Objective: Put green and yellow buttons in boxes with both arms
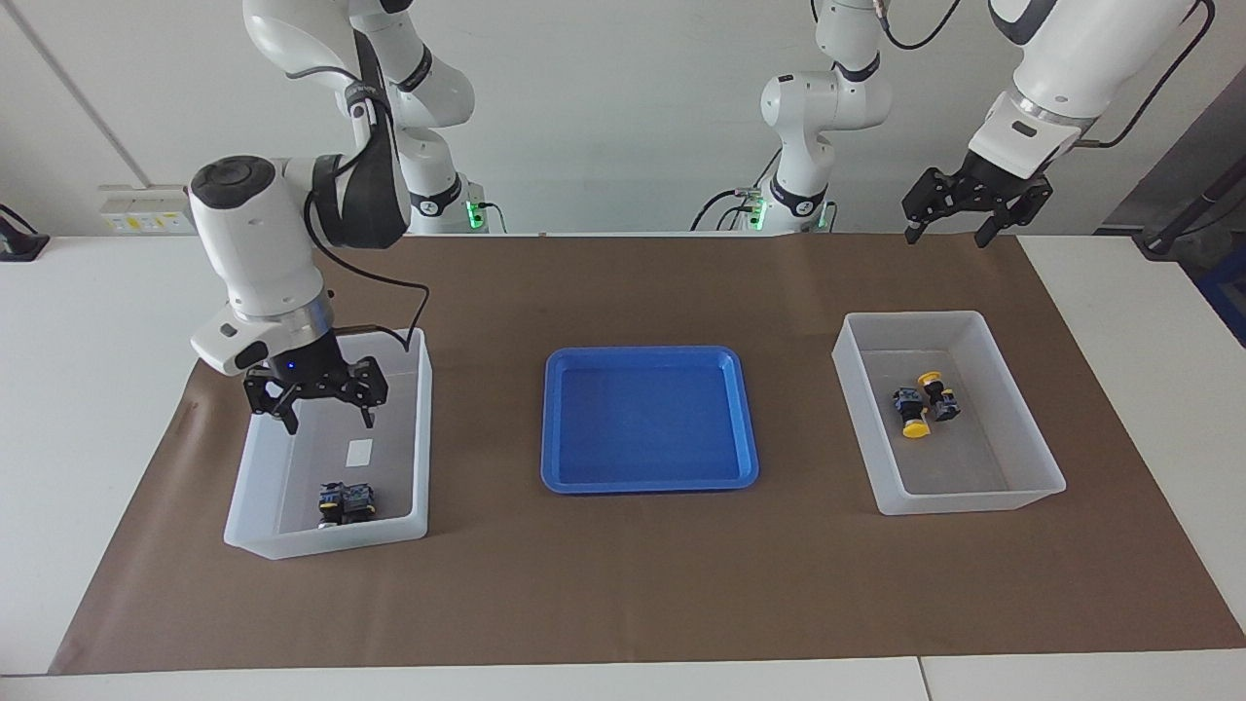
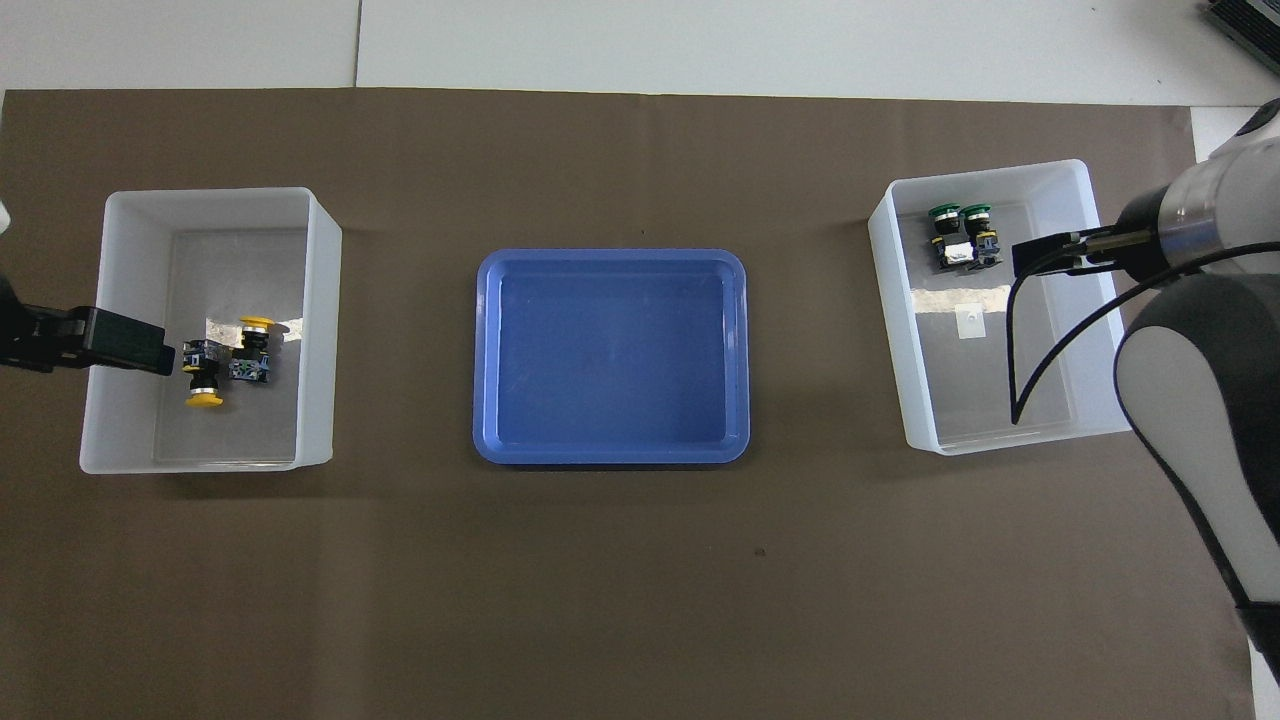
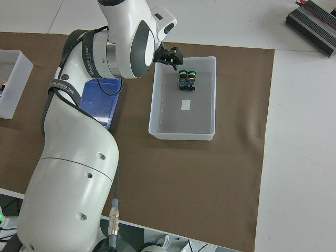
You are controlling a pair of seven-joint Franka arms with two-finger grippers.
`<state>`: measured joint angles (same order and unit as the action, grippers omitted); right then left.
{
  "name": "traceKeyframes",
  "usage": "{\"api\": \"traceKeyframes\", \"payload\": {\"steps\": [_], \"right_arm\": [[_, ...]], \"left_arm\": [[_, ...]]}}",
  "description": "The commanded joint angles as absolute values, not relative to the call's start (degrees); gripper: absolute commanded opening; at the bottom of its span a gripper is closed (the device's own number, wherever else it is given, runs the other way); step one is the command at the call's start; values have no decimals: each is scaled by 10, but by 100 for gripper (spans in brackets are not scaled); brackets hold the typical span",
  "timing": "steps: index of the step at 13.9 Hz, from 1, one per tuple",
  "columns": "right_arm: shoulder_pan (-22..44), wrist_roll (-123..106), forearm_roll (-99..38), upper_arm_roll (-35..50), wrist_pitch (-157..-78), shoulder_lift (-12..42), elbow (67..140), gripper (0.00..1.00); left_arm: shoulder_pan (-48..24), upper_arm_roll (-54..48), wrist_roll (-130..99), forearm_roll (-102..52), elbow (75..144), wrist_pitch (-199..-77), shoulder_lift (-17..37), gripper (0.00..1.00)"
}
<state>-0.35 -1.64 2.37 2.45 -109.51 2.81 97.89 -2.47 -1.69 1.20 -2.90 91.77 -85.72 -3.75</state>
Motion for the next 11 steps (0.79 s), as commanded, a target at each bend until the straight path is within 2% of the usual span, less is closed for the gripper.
{"api": "traceKeyframes", "payload": {"steps": [1,3,7,11], "right_arm": [[-7,-11,9,28,-1046,9,969,100],[-9,-9,-3,27,-1003,-5,972,100],[-9,-6,-15,26,-974,-11,974,100],[0,3,10,30,-933,-4,939,100]], "left_arm": [[-24,-18,10,-20,914,-860,-35,100],[-22,-18,11,-19,912,-856,-34,100],[-25,-18,11,4,902,-838,-31,100],[-17,-16,0,-21,910,-856,-34,100]]}}
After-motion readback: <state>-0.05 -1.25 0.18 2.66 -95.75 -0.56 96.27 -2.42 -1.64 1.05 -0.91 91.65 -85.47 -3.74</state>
